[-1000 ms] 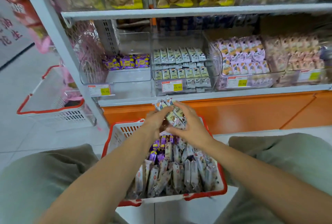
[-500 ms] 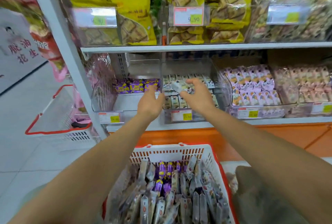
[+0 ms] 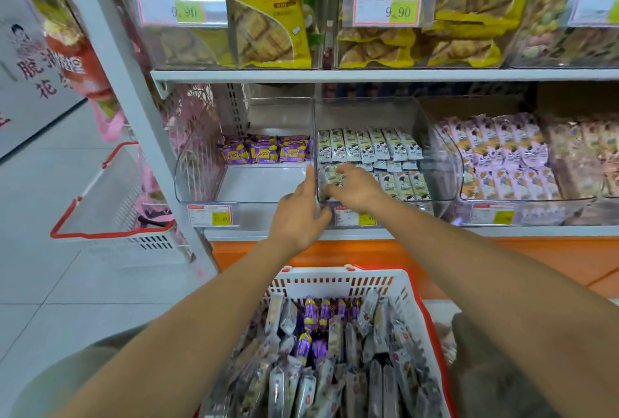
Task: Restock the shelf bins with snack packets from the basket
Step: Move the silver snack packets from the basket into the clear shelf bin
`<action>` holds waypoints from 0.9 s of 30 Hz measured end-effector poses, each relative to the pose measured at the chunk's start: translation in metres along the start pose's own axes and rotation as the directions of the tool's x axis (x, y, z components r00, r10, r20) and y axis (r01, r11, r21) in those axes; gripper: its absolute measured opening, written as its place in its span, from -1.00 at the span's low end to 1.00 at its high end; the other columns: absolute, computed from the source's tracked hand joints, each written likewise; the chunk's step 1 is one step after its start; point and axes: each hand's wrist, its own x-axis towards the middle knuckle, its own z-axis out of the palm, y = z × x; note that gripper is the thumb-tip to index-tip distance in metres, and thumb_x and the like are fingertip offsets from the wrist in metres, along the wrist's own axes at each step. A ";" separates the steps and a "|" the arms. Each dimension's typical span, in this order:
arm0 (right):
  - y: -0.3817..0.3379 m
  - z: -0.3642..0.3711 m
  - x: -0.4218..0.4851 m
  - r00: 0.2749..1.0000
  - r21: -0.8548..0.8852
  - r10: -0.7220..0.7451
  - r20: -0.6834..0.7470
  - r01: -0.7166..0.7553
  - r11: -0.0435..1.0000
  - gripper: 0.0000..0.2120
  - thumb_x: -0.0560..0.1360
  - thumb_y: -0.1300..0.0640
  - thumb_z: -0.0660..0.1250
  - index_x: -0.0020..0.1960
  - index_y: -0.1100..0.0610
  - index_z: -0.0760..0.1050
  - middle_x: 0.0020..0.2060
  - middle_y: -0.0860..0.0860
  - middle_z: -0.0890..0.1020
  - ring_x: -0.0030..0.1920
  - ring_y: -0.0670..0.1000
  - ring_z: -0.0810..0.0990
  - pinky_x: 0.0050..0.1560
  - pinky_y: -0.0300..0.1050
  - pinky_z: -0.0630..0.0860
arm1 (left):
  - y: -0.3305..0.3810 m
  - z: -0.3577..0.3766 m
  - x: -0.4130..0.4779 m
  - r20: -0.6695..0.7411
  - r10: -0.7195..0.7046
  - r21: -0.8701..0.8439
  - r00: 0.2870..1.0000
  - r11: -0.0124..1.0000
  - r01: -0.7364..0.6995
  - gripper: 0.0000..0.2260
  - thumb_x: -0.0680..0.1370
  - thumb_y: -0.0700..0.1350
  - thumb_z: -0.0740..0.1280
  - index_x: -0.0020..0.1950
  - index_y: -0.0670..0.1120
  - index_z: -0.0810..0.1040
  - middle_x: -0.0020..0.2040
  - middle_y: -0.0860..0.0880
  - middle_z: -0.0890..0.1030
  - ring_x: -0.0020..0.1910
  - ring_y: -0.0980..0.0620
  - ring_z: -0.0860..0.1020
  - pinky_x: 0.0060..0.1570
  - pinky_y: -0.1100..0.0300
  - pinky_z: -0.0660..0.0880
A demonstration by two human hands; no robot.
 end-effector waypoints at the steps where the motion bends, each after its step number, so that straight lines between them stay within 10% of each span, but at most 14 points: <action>1: -0.001 -0.003 -0.002 1.000 0.026 0.004 0.030 -0.005 1.000 -0.46 0.57 -0.05 0.27 0.47 0.13 0.26 0.34 0.15 0.45 0.25 0.16 0.48 0.16 -0.02 0.45 | 0.000 0.000 -0.001 -0.002 0.002 0.013 1.000 1.000 -0.002 -0.25 0.60 -0.03 0.26 0.59 -0.12 -0.18 0.48 -0.16 0.33 0.30 -0.23 0.44 0.25 0.00 0.38; 10: 0.004 -0.013 -0.009 0.991 0.069 0.000 0.133 -0.009 0.998 -0.53 0.66 0.13 0.05 0.53 0.19 0.06 -0.01 0.14 0.49 -0.33 -0.03 0.40 -0.37 -0.13 0.30 | 0.000 0.002 -0.001 0.014 0.013 0.075 1.000 0.997 -0.014 -0.23 0.57 -0.04 0.28 0.59 -0.16 -0.16 0.50 -0.16 0.30 0.36 -0.21 0.38 0.37 -0.03 0.28; 15: 0.011 -0.013 -0.039 0.955 0.177 -0.190 -0.226 0.232 0.956 -0.68 0.59 0.20 0.20 0.34 0.12 0.40 0.16 0.10 0.55 0.03 0.05 0.57 -0.05 -0.08 0.52 | -0.003 0.003 -0.022 -0.195 0.111 0.193 0.974 0.979 -0.073 -0.41 0.52 -0.08 0.32 0.51 -0.18 0.25 0.50 -0.26 0.22 0.46 -0.24 0.21 0.42 -0.05 0.18; 20: 0.041 0.006 -0.088 0.887 0.294 -0.274 -0.373 0.393 0.871 -0.83 0.56 0.20 0.19 0.00 0.04 0.54 -0.23 0.10 0.65 -0.26 0.22 0.61 -0.19 0.23 0.58 | -0.008 0.024 -0.062 -0.383 0.220 0.208 0.897 0.967 -0.149 -0.64 0.42 -0.15 0.28 0.22 -0.13 0.50 0.18 -0.17 0.43 0.11 -0.17 0.40 0.04 -0.01 0.38; 27: 0.120 0.071 -0.133 0.974 -0.109 0.058 0.217 -0.034 0.993 -0.78 0.58 0.15 0.25 0.21 0.14 0.41 -0.21 0.06 0.56 -0.22 0.06 0.56 -0.26 -0.08 0.49 | -0.039 0.101 -0.124 0.223 -0.090 0.089 0.971 0.993 0.072 -0.78 0.57 -0.13 0.25 0.17 -0.10 0.57 0.06 -0.10 0.61 0.10 -0.11 0.55 0.05 0.04 0.50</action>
